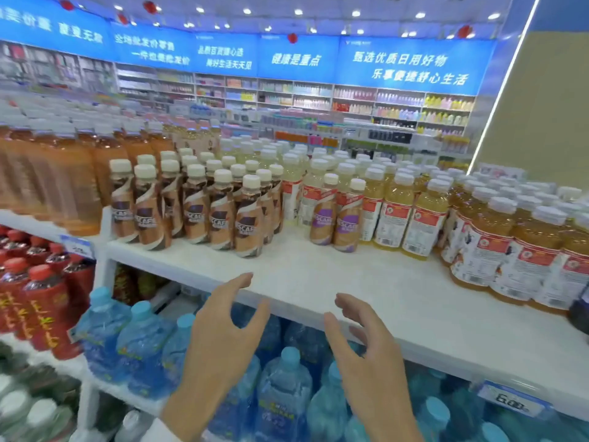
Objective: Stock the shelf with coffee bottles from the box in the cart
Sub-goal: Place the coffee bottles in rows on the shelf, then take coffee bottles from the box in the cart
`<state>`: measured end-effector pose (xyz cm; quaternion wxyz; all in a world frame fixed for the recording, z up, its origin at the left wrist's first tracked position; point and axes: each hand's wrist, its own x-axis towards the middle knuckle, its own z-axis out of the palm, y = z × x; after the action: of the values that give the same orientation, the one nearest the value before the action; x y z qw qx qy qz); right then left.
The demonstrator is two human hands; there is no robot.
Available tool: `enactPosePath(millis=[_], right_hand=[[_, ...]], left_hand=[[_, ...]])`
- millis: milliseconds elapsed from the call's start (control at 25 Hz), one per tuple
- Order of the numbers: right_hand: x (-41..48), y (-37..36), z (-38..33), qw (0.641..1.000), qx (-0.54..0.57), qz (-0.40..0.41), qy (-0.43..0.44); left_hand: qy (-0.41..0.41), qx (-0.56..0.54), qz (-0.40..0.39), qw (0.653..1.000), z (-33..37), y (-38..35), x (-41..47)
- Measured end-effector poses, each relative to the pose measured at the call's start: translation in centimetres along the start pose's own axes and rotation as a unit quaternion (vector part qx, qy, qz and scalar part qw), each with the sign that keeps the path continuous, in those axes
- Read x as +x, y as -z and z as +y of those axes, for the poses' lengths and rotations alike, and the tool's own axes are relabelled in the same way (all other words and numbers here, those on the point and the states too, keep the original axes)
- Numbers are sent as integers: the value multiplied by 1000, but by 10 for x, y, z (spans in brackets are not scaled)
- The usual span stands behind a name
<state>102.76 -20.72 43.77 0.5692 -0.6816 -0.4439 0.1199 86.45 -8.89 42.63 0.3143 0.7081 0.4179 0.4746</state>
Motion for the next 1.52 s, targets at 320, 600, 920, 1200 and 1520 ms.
enactPosePath(millis=[320, 600, 920, 1200, 1520], right_hand=[[-101, -96, 20, 982, 68, -172, -44], [-188, -220, 25, 933, 37, -343, -106], [-284, -370, 8, 892, -29, -433, -122], [-322, -455, -2, 830, -63, -534, -147], [-302, -553, -3, 764, -113, -616, -153]], left_hand=[[193, 3, 118, 974, -73, 102, -146], [337, 47, 224, 913, -137, 189, -252], [456, 20, 300, 837, -220, 300, -316], [493, 32, 305, 814, -286, 377, -343], [542, 49, 308, 780, -377, 420, -309]])
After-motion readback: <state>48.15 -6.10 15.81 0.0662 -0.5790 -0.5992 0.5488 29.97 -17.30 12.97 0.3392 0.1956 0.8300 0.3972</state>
